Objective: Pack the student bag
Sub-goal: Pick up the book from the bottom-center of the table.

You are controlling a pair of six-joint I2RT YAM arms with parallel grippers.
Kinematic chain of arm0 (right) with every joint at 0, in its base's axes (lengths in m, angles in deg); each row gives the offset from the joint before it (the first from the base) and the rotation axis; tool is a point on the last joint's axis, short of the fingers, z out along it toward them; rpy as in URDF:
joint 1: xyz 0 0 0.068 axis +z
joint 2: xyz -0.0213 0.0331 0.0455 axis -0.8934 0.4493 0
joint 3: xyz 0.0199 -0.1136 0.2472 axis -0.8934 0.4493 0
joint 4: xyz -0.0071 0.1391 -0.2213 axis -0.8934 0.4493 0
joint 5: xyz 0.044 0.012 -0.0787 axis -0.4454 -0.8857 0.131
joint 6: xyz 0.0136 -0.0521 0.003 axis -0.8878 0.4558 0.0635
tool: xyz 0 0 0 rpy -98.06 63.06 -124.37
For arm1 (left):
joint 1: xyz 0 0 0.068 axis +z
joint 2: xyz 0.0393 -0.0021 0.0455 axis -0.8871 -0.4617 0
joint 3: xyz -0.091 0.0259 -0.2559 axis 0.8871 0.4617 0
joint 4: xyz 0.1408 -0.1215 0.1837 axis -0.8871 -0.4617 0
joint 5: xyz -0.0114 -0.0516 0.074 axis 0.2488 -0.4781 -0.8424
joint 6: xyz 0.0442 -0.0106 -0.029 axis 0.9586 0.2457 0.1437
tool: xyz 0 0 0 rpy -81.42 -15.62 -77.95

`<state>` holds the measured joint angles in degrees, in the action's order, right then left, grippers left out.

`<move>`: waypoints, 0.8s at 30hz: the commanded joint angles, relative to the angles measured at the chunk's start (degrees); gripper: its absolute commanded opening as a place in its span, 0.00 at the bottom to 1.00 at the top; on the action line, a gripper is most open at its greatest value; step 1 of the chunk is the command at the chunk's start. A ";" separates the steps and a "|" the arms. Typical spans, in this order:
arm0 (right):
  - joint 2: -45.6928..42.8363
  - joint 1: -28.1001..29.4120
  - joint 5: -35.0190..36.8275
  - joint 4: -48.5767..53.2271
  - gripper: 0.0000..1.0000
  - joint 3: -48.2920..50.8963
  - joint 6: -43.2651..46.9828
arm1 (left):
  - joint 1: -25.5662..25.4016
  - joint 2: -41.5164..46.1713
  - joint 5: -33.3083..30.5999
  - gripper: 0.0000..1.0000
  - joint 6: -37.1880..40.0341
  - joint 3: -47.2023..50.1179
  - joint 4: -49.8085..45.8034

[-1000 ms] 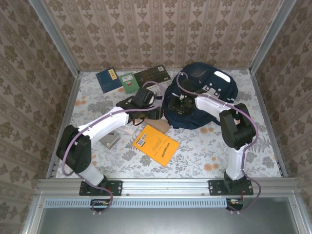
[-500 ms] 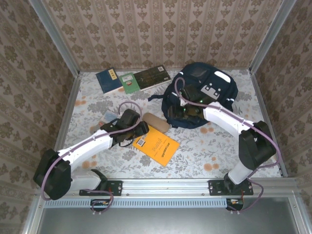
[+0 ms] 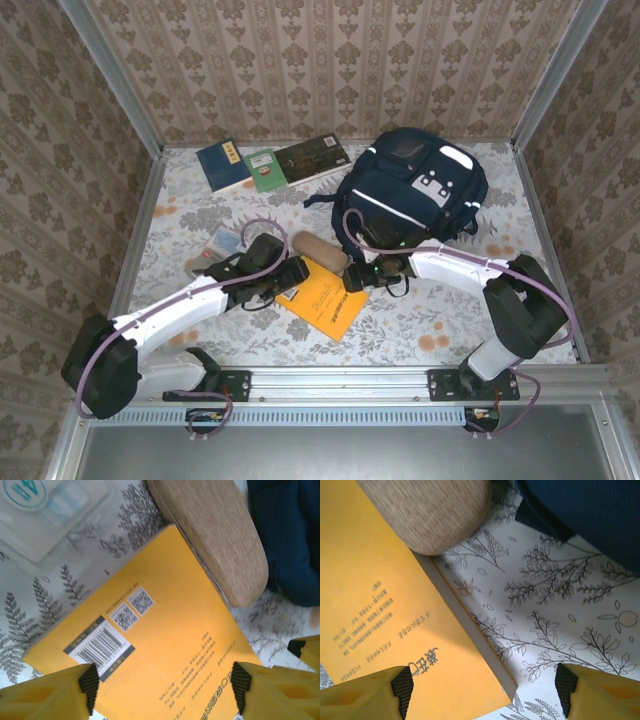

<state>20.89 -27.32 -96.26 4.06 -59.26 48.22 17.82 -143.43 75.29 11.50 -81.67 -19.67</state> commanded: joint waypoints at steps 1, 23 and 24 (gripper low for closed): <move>0.11 0.58 -1.58 -0.75 0.78 0.63 0.71 | -4.34 1.74 -2.77 0.77 -3.84 1.53 -0.70; 3.27 4.31 -9.67 -5.09 0.68 4.15 -0.28 | -21.05 -9.08 -15.65 0.79 -22.61 8.68 9.97; 2.69 4.23 -8.92 -4.93 0.68 4.18 -0.01 | -21.14 -8.67 -15.86 0.79 -22.79 8.76 8.99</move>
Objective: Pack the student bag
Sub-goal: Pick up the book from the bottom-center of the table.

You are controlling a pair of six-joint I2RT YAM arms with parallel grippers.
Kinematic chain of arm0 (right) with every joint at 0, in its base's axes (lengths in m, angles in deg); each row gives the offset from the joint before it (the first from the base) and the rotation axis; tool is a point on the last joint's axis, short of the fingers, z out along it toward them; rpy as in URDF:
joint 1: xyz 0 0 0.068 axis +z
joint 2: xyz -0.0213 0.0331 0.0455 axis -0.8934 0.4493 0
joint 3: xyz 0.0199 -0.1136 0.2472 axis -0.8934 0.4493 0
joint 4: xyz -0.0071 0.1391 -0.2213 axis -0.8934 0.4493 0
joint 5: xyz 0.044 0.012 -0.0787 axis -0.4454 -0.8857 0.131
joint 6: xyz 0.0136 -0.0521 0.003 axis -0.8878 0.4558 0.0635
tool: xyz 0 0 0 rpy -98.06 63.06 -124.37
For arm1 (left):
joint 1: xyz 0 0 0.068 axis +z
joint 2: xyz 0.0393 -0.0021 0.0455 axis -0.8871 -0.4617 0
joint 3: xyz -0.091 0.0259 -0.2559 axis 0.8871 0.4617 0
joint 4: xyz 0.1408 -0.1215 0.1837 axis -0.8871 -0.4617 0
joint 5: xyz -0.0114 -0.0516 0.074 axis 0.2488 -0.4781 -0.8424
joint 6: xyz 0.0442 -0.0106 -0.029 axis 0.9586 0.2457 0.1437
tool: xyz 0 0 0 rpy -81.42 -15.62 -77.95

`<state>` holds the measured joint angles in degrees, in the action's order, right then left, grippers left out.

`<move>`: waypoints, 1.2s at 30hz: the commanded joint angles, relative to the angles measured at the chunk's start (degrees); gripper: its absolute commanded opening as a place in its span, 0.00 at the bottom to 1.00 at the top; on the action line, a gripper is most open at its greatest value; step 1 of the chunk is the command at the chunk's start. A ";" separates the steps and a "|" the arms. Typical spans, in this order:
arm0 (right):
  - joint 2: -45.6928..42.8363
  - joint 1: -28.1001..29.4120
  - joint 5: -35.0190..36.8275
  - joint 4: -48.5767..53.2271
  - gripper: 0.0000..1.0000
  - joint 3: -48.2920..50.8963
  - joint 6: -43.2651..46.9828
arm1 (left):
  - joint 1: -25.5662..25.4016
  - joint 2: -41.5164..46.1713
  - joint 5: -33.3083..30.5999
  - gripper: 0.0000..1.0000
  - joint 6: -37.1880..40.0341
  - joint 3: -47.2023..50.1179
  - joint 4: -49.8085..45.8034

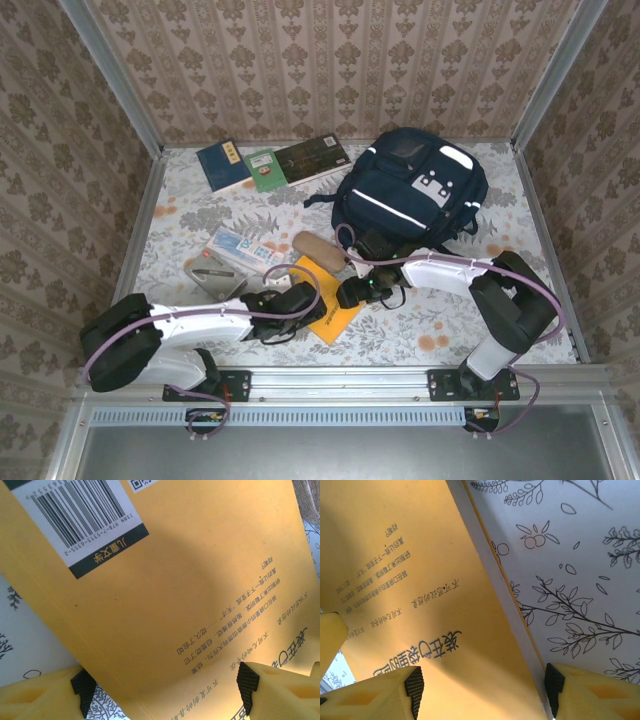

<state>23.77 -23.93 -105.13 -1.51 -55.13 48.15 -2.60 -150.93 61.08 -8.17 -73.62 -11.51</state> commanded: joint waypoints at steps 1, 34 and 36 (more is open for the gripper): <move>-0.70 0.88 0.08 0.52 0.68 0.06 0.21 | -0.84 -0.77 -1.95 0.79 -3.47 0.97 0.14; 6.85 4.00 5.32 1.27 0.63 -10.48 0.04 | -0.82 10.34 -5.09 0.77 -4.87 9.78 0.28; 8.21 4.06 5.49 0.57 0.63 -10.84 0.03 | -0.82 10.11 -5.20 0.77 -4.93 9.87 0.29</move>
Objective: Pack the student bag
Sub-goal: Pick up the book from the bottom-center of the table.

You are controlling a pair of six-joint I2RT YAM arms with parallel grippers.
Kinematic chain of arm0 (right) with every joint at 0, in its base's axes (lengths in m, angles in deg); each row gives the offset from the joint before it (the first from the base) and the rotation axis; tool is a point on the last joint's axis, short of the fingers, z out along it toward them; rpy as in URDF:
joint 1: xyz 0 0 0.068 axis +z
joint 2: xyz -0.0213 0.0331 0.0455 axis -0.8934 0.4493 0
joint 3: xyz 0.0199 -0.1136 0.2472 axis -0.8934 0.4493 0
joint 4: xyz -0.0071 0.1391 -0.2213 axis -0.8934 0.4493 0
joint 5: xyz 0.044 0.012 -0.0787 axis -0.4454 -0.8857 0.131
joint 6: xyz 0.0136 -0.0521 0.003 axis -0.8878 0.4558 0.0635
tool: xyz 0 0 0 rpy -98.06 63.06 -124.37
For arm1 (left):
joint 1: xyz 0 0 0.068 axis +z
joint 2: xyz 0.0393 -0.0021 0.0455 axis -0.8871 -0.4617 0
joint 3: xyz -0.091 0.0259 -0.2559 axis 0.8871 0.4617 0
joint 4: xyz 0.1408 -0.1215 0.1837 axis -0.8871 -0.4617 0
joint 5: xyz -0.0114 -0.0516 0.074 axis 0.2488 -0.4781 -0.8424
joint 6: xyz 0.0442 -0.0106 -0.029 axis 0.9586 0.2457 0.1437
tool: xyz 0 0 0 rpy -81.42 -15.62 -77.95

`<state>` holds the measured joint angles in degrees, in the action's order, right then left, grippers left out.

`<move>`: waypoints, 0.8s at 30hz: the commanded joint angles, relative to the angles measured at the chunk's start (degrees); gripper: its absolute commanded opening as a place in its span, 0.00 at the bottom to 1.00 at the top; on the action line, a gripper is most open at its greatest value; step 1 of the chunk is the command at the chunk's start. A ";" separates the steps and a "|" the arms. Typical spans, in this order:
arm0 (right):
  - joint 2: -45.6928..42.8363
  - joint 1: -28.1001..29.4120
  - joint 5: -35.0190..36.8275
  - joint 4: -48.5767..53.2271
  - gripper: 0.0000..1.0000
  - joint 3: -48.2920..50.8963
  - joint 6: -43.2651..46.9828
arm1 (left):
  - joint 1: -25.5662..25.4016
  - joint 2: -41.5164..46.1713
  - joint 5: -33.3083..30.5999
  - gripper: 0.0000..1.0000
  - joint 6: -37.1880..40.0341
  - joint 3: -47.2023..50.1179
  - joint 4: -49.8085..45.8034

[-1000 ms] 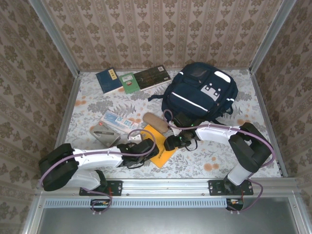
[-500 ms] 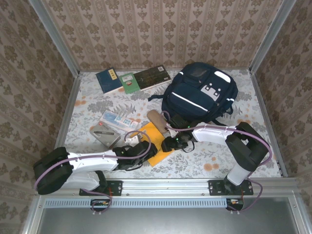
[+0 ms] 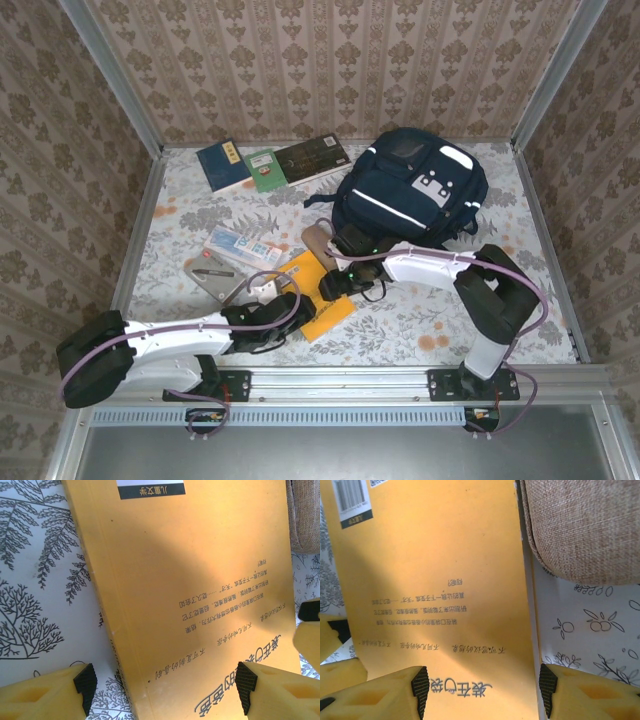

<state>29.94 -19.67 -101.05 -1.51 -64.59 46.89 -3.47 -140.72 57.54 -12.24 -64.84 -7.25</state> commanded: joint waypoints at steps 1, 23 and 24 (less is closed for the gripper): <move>2.81 -0.14 1.40 0.36 0.63 -1.66 1.23 | 0.06 -0.33 -1.64 0.77 -0.83 1.15 -3.73; 3.58 0.22 -12.65 -6.88 0.47 2.76 -5.79 | 0.23 -0.42 -3.19 0.74 11.73 5.36 29.03; 3.59 0.24 -12.95 -7.11 0.47 2.75 -5.93 | 0.30 -0.33 -3.09 0.72 11.90 5.47 29.98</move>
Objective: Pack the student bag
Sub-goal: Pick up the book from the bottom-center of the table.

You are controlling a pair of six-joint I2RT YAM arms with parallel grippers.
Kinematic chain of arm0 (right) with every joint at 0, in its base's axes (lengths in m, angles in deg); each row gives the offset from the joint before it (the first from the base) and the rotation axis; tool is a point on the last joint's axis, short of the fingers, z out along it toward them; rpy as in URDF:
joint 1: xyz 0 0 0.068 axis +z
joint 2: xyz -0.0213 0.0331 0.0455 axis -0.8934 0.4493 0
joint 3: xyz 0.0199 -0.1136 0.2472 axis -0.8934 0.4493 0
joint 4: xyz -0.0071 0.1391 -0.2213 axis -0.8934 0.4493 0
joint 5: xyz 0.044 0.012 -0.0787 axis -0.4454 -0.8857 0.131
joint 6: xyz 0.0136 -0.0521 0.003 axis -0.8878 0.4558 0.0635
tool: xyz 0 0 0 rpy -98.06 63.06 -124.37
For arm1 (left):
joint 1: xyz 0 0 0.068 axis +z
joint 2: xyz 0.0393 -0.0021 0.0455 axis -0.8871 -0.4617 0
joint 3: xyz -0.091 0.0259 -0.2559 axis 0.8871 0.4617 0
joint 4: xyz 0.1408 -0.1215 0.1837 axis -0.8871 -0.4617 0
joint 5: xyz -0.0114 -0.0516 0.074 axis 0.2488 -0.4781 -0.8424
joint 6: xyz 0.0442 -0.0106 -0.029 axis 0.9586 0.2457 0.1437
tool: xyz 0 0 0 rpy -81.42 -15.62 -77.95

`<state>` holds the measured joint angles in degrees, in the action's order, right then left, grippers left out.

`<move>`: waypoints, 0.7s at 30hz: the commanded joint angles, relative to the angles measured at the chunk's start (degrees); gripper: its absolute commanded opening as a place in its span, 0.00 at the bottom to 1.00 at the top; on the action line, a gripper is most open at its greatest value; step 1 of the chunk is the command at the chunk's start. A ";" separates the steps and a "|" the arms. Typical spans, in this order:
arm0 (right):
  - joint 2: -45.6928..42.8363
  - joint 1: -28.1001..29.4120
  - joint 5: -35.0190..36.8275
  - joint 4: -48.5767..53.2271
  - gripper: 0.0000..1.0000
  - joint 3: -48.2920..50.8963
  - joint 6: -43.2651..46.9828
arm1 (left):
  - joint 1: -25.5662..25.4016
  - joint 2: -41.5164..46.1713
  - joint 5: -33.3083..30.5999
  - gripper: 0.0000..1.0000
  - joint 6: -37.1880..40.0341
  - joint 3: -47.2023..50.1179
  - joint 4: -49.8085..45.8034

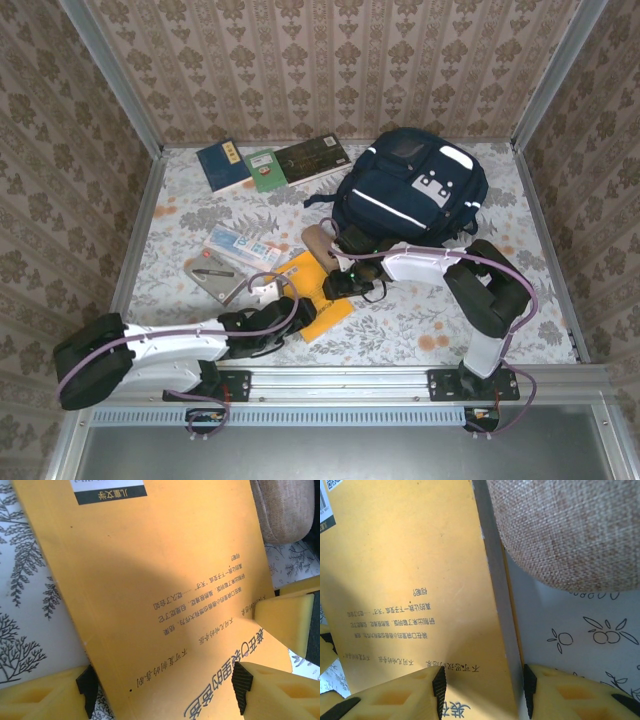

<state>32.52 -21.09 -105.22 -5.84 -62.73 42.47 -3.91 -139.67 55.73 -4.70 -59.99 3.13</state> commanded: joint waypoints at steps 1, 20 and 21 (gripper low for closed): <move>0.97 1.71 -9.18 -3.03 0.47 0.89 -1.70 | 0.76 -1.39 -1.06 0.70 4.52 0.71 20.48; 0.77 1.57 -10.38 -2.64 0.47 -0.51 -2.05 | 0.76 10.21 -0.95 0.63 7.21 1.24 23.10; 0.75 1.57 -10.37 -2.72 0.47 -0.51 -2.10 | 0.76 11.14 -1.38 0.63 7.11 1.41 22.37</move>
<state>32.52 -21.57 -106.25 -5.99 -62.73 40.83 -2.66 -132.28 53.13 0.99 -56.10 10.10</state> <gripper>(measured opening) 0.474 0.630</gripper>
